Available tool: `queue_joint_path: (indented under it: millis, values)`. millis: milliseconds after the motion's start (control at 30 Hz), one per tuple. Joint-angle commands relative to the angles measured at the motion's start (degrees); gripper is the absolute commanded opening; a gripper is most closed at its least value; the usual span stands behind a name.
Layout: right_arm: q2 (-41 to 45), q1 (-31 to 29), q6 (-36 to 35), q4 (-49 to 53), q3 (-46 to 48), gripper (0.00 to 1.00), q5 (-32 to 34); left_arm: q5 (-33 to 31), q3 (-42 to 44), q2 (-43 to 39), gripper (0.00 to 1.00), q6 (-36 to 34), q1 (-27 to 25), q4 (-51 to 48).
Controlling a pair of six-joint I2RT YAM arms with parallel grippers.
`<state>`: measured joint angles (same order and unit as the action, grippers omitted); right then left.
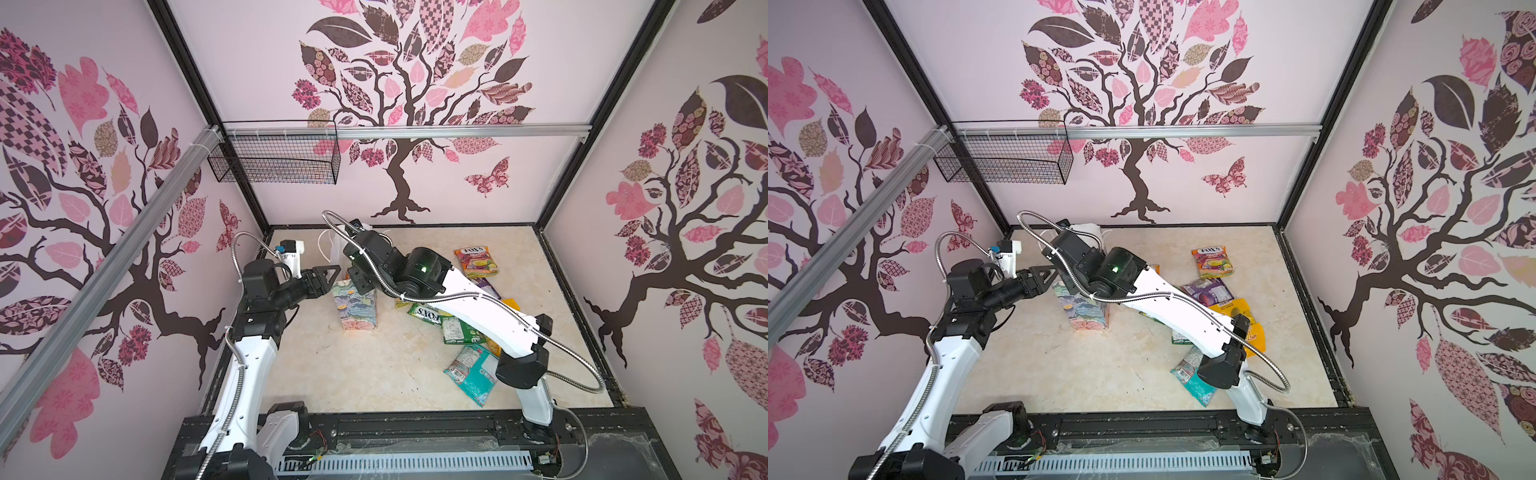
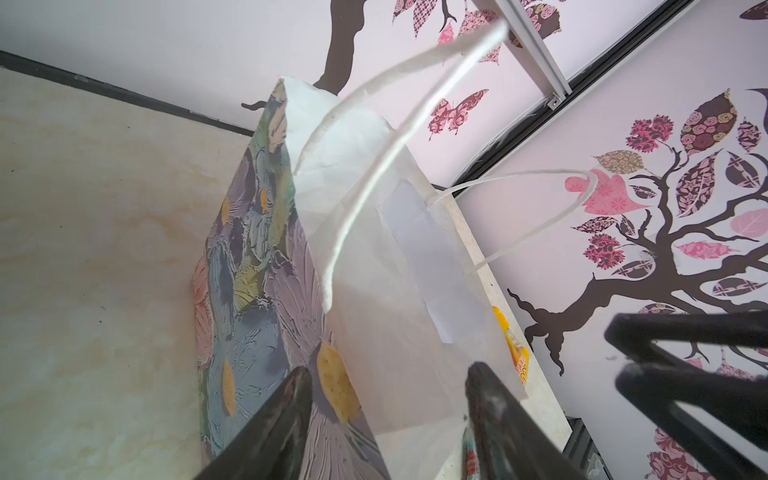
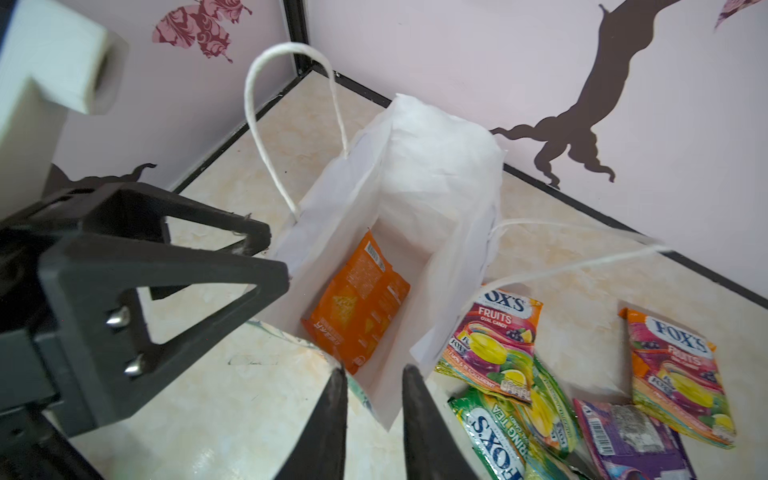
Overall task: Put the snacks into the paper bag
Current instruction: 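Open the right gripper to drop the chips bag into the white bag, then move the right gripper back and down to the teal packet near the robot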
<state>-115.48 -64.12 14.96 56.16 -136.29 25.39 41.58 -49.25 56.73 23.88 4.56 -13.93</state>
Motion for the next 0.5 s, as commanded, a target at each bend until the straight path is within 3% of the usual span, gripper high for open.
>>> queue_joint_path:
  millis: [0,267,467]
  values:
    - [10.1,-0.2,0.9,-4.8,7.1,0.28,-3.3,-1.0,0.9,-0.7,0.62,-1.3,-0.1,-0.3]
    - [30.9,4.8,8.7,-10.2,34.8,0.31,-7.2,-1.2,1.0,-0.5,0.63,-1.4,-0.1,-0.7]
    - [41.4,8.5,15.0,-2.6,49.3,0.35,-5.1,-1.9,0.8,-0.4,0.62,-1.7,-0.1,-1.4]
